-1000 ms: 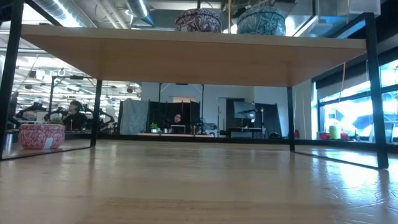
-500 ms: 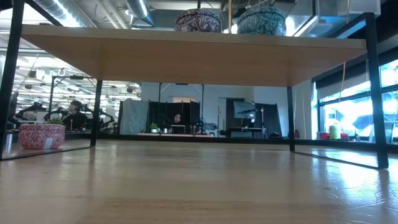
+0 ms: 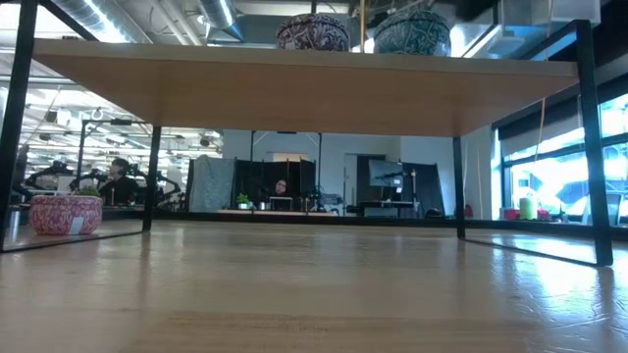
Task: Pick & Place candle stick holders
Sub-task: Put the blue scented candle on the shelf, then put the gold candle holder on the shelf
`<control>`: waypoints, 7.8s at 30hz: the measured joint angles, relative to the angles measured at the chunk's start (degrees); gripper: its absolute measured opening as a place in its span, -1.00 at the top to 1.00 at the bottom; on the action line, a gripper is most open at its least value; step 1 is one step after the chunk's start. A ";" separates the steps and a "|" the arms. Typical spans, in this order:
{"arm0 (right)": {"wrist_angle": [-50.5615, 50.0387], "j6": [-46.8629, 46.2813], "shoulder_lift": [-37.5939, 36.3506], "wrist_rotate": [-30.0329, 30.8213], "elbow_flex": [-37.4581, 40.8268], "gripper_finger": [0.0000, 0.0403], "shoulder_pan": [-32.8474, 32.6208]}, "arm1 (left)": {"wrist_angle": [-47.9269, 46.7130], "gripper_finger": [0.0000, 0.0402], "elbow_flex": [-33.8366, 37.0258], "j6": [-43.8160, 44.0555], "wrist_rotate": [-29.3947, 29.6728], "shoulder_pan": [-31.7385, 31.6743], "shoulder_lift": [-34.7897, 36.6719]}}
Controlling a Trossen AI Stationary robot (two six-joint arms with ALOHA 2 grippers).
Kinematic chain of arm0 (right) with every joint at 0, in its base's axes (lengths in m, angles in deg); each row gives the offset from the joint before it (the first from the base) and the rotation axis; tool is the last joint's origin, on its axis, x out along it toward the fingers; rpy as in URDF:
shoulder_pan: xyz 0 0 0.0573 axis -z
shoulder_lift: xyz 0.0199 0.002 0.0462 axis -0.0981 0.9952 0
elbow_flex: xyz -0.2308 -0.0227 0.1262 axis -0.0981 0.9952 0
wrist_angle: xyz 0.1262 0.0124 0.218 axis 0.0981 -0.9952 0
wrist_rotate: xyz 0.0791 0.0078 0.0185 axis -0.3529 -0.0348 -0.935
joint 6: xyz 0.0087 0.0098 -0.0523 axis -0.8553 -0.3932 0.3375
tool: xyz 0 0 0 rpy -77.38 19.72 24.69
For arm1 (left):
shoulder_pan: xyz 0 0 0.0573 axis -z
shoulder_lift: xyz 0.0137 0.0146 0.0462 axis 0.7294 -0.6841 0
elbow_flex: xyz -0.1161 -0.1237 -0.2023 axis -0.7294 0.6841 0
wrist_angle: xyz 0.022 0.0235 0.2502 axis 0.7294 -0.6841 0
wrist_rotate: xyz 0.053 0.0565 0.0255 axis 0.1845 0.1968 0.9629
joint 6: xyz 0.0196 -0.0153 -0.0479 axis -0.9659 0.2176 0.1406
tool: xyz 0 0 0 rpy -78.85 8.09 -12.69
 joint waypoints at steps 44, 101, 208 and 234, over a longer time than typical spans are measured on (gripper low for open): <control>-12.92 10.94 -0.46 -16.15 -10.60 0.99 10.33 | 1.08 -0.32 0.00 -0.44 0.20 1.12 -0.13; -2.22 12.10 -0.42 -12.05 -8.24 0.99 12.26 | 1.30 -0.32 0.00 -1.46 1.64 1.10 -0.13; -25.30 -11.56 -0.68 -35.69 -22.99 0.85 -7.82 | -3.45 -0.32 0.01 -7.50 -10.76 5.67 2.85; -25.27 -14.43 -0.68 -51.24 2.60 0.34 -8.67 | -3.77 -0.32 0.01 -6.21 -11.98 5.67 1.72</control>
